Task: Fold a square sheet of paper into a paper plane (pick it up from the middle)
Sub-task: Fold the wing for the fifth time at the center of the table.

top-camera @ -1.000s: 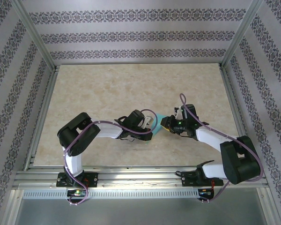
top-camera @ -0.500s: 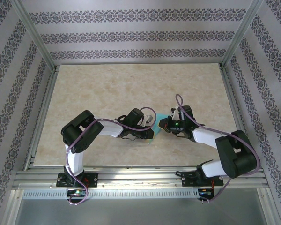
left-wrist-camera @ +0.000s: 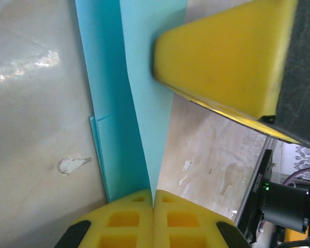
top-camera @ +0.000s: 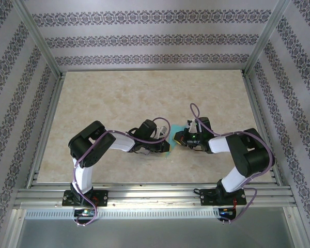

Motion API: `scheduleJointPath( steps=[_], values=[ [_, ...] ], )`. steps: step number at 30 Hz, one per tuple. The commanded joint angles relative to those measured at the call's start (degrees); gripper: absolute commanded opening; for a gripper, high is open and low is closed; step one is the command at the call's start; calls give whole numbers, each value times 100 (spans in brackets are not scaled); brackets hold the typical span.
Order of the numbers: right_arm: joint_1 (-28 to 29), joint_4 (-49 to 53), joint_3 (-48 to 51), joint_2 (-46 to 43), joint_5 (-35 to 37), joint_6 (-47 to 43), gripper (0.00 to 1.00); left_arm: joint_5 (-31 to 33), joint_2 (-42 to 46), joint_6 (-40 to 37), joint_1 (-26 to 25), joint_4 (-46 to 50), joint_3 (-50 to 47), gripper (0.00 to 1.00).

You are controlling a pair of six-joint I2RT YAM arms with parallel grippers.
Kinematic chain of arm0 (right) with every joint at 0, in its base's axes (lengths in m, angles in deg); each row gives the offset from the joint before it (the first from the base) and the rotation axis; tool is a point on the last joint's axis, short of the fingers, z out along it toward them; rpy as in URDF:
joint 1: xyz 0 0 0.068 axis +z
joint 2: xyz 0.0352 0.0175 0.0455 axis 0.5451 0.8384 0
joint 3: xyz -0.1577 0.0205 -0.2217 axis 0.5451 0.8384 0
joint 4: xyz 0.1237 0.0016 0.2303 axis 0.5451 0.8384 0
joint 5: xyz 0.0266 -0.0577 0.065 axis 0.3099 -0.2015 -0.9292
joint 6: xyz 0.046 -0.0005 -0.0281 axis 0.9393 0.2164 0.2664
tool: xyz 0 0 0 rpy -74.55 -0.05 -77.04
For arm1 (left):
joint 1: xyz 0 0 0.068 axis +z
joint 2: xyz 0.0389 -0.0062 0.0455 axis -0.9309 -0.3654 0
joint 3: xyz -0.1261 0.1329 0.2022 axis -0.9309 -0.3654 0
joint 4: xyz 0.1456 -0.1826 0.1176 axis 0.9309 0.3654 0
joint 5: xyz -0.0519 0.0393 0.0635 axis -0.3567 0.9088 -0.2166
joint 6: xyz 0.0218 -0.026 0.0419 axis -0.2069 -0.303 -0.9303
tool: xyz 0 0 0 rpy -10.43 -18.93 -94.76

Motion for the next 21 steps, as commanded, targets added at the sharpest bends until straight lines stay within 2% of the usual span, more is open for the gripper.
scheduleJointPath(
  steps=[1,6,11,21],
  values=[
    [-110,-268,-58,64,-159,-19,5,39,-269,175,4,-270,-152,0],
    [-185,-254,-63,9,-340,-65,6,-10,-324,47,18,-2,-16,0],
    [18,-166,-149,-45,-421,-168,7,-138,-390,-69,42,216,156,0],
    [-53,-150,-165,225,-82,-162,7,-351,-578,-117,115,488,296,0]
  ],
)
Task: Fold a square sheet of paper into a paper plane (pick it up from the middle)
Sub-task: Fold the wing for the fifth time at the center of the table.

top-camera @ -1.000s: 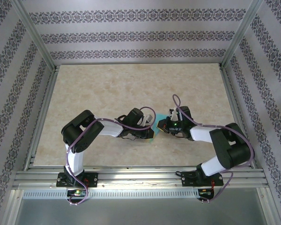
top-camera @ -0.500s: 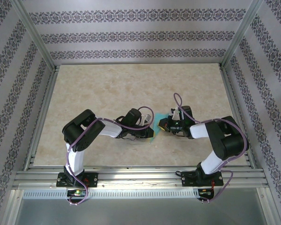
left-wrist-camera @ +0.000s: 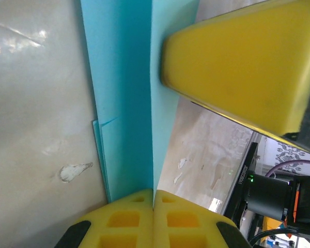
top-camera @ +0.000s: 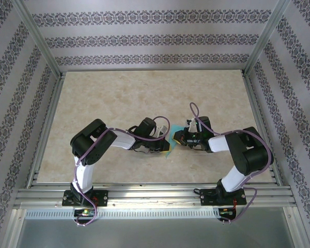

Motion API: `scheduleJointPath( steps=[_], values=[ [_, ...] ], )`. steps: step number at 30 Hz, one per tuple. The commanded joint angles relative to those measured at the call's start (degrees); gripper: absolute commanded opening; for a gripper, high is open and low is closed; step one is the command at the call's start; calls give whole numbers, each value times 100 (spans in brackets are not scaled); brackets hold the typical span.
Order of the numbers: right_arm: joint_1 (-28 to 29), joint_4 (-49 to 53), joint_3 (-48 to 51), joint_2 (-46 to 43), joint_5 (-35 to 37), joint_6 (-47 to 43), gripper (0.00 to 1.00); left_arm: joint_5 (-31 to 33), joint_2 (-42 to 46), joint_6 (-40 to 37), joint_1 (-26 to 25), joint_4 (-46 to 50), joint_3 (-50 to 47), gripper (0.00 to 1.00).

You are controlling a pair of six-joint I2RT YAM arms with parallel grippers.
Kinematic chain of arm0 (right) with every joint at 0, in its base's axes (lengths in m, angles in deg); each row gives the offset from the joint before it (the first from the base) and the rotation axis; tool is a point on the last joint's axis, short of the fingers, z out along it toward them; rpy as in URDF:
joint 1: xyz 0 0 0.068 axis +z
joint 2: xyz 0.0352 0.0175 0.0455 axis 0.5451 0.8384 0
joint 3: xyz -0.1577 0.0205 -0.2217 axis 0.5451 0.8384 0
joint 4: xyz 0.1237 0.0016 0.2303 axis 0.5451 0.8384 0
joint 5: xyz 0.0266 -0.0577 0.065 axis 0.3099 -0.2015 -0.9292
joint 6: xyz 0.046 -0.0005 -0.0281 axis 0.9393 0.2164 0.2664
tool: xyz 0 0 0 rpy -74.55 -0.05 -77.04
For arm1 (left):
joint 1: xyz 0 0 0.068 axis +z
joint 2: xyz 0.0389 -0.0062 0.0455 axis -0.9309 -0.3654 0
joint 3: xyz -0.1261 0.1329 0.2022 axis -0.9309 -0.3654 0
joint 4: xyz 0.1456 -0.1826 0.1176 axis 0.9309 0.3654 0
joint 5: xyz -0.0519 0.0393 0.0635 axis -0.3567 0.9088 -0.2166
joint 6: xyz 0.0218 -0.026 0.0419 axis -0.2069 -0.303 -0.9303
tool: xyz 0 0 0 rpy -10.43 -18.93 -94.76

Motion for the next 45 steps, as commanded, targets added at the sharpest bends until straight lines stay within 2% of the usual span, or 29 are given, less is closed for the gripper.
scheduleJointPath(
  steps=[1,14,17,20,24,30,31,32,34,39,43,45],
  values=[
    [-44,-90,-82,122,172,-117,7,202,-379,-201,-43,319,74,0],
    [-137,-21,30,369,321,-137,7,128,-346,-232,-34,286,-38,0],
    [-129,5,52,407,331,-135,7,67,-272,-214,-34,181,-116,3],
    [-122,174,55,400,433,-169,6,-5,-152,-245,-34,191,-214,10],
    [-96,313,-2,466,431,-194,6,-98,68,-255,-34,82,-470,14],
    [-30,494,-90,529,496,-220,6,-338,236,-220,-35,-98,-734,10],
    [-25,511,-99,529,506,-221,6,-360,245,-230,-34,-107,-755,3],
    [-17,542,-109,524,527,-238,6,-360,263,-234,-34,-109,-776,0],
    [1,621,-139,530,568,-275,6,-366,296,-268,-34,-55,-786,0],
    [19,710,-152,515,599,-314,5,-637,295,-380,-34,137,-697,6],
    [23,819,-165,493,639,-352,5,-556,454,-663,-34,640,-716,15],
    [19,839,-169,467,638,-363,6,-536,527,-791,-34,856,-694,15]
  ],
)
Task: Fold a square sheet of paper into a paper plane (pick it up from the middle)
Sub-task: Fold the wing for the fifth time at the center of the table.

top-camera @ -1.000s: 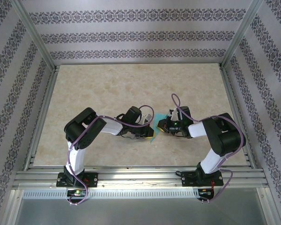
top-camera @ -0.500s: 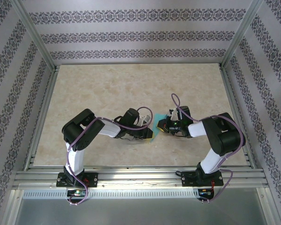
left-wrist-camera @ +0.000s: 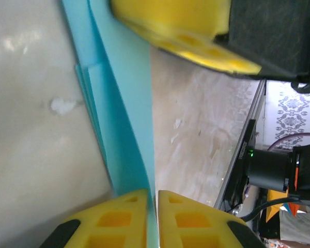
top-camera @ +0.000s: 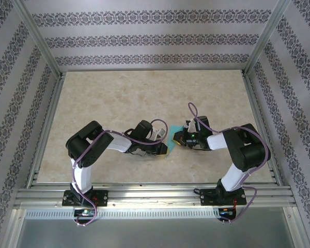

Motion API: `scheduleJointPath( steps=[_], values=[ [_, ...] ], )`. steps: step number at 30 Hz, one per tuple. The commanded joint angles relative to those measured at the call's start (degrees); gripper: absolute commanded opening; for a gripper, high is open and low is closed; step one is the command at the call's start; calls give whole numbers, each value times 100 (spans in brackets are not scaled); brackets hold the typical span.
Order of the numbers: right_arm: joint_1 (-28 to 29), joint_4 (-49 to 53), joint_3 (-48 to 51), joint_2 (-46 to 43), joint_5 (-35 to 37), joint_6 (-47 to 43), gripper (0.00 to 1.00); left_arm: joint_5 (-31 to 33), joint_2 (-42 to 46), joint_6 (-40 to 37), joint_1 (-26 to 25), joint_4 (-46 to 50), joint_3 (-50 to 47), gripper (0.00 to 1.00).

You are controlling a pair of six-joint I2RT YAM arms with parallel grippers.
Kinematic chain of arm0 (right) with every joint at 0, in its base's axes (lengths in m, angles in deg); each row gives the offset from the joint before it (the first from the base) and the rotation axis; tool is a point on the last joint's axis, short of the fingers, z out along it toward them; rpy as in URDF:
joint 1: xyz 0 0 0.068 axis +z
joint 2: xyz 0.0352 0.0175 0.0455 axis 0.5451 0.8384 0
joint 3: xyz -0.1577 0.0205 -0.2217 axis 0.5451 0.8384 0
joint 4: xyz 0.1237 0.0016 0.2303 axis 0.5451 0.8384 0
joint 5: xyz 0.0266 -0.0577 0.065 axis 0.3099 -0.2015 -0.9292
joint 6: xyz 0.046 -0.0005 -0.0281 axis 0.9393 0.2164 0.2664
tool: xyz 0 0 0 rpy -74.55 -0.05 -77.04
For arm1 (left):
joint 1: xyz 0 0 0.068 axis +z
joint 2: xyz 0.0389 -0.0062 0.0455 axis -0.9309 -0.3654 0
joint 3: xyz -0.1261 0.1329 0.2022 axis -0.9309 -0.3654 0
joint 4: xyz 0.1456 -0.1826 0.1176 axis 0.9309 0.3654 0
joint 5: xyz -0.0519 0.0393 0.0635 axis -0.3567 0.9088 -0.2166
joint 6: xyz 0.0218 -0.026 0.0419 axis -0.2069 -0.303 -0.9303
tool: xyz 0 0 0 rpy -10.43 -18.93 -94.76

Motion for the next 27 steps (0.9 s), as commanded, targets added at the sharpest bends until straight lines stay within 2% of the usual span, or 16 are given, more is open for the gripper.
scheduleJointPath(
  steps=[1,2,4,6,12,14,16,18,20,21,27],
  values=[
    [52,537,34,168,593,-213,5,-268,158,-398,-58,1015,-125,14],
    [51,560,23,158,599,-230,5,-281,181,-433,-54,1074,-120,13],
    [51,633,-4,128,610,-251,5,-320,200,-505,-54,1130,-112,4],
    [51,682,-18,101,627,-274,5,-356,168,-572,-53,1234,-59,0],
    [51,921,-76,61,733,-358,5,-372,150,-1050,-62,1938,130,1],
    [51,960,-80,61,749,-372,5,-330,182,-1245,-62,2229,187,5],
    [51,979,-90,50,751,-396,5,-332,216,-1370,-62,2382,213,13],
    [51,988,-98,44,740,-382,5,-345,245,-1416,-63,2409,200,12],
    [51,1008,-106,27,750,-390,6,-407,237,-1432,-62,2384,213,1],
    [51,1035,-114,18,751,-398,6,-434,229,-1424,-62,2360,220,0],
    [58,1068,-133,4,759,-406,5,-431,245,-1504,-71,2447,270,0]
  ],
)
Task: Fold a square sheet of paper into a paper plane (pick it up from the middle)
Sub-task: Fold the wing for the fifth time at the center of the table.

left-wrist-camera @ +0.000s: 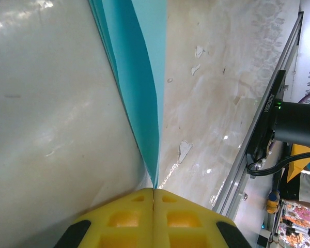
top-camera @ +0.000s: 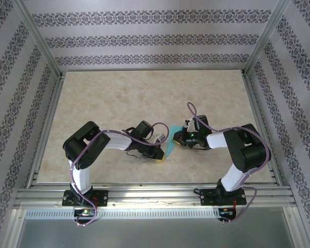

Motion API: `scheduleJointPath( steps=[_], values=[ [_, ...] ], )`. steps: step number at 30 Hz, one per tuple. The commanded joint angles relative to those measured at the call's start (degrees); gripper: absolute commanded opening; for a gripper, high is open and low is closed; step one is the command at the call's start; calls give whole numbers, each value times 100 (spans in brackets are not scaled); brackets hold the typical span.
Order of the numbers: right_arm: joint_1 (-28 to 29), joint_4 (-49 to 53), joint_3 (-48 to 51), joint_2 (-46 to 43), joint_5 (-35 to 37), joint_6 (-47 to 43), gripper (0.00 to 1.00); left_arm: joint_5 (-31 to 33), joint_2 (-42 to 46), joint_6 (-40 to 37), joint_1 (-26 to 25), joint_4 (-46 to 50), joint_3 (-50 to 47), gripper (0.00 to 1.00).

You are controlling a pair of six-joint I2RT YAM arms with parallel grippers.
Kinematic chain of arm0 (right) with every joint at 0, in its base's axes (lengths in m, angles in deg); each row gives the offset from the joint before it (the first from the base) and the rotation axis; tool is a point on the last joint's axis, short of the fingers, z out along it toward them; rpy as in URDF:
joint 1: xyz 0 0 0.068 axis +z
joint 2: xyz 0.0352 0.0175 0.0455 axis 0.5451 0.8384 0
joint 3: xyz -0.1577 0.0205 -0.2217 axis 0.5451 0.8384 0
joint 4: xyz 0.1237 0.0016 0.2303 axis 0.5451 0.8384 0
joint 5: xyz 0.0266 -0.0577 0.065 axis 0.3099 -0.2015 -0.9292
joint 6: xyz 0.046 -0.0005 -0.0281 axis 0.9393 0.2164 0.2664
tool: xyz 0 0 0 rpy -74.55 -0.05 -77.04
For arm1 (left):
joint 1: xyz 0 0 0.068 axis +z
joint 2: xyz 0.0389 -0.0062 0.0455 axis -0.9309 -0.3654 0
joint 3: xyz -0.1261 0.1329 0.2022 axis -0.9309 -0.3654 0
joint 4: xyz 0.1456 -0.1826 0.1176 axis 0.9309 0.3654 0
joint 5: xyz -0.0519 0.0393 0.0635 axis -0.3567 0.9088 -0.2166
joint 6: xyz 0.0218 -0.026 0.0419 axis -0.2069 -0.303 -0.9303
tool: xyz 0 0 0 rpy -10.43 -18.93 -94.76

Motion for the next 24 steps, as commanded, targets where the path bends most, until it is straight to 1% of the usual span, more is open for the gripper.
scheduleJointPath(
  steps=[1,4,6,8,10,14,15,17,21,24],
  values=[
    [12,551,44,72,650,-215,6,-214,89,-309,-71,779,-1,1],
    [21,532,36,96,636,-213,6,-289,260,-474,-71,859,-26,6],
    [21,503,44,107,605,-213,6,-418,432,-438,-67,665,-113,10],
    [25,492,44,107,583,-215,6,-471,595,-334,-62,430,-188,11],
    [34,490,44,98,557,-236,6,-454,749,-113,-38,20,-276,12],
    [38,467,61,63,545,-232,6,-48,853,726,113,-1144,-363,12],
    [50,468,62,63,541,-234,6,-33,779,984,160,-1466,-291,9],
    [47,463,62,76,530,-228,6,-53,571,1316,208,-1814,-16,9],
    [73,448,50,106,519,-210,6,-165,-29,1765,201,-1953,653,5],
    [82,458,22,120,510,-198,6,-267,-386,1915,193,-1707,910,4]
  ],
)
